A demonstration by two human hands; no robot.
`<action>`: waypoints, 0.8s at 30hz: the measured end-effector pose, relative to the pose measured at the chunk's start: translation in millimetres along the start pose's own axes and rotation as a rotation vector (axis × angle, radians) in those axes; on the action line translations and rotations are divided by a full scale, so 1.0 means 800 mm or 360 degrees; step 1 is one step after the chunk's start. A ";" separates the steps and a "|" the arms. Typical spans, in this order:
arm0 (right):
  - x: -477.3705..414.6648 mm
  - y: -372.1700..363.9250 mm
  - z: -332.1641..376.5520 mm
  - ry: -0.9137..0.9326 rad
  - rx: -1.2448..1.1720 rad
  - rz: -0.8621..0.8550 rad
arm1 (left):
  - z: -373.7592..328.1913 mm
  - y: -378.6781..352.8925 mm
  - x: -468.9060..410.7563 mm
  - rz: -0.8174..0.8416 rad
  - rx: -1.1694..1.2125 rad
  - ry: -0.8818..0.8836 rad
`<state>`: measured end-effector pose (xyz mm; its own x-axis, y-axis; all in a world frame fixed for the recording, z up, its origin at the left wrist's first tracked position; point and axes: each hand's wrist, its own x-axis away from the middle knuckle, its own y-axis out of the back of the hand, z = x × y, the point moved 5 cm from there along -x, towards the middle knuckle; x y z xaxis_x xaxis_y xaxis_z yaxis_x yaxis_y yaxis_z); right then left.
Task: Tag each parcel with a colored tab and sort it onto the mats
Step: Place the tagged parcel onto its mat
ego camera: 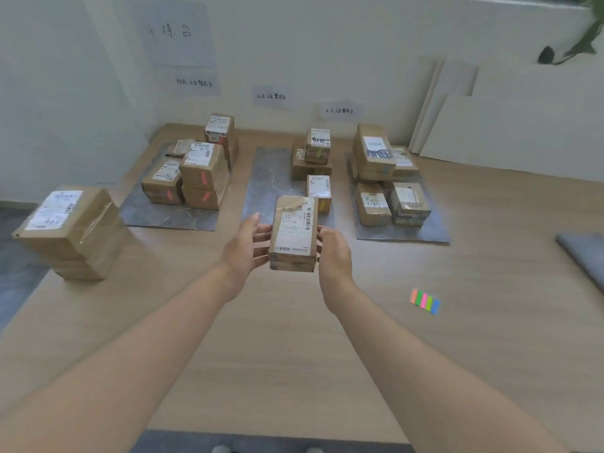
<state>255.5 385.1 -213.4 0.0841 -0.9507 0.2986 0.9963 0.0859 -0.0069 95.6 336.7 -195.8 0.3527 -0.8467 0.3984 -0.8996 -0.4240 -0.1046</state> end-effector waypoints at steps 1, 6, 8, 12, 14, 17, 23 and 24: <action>-0.003 0.006 -0.009 -0.0016 0.0019 0.0001 | 0.010 -0.005 -0.002 -0.0008 0.0005 0.0024; -0.015 0.022 -0.059 -0.0153 0.0067 -0.0047 | 0.062 -0.013 -0.013 -0.0005 -0.0011 0.0153; -0.016 0.024 -0.081 -0.0213 0.0055 -0.0077 | 0.083 -0.012 -0.019 -0.0008 -0.0025 0.0206; -0.016 0.024 -0.122 -0.0320 0.0058 -0.0135 | 0.122 -0.003 -0.030 0.0002 -0.0116 0.0286; -0.012 0.025 -0.141 -0.0364 0.0052 -0.0156 | 0.140 0.002 -0.032 0.0023 -0.0154 0.0320; -0.005 0.026 -0.170 -0.0425 0.0044 -0.0184 | 0.170 0.008 -0.034 0.0046 -0.0195 0.0399; 0.007 0.023 -0.211 -0.0518 0.0065 -0.0175 | 0.213 0.016 -0.027 0.0076 -0.0206 0.0493; 0.009 0.023 -0.218 -0.0534 0.0063 -0.0183 | 0.219 0.017 -0.026 0.0083 -0.0207 0.0494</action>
<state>277.4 327.9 -377.7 -0.0459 -0.8045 0.5921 0.9968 0.0018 0.0797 121.3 291.9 -365.2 0.2282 -0.7192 0.6562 -0.9467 -0.3214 -0.0230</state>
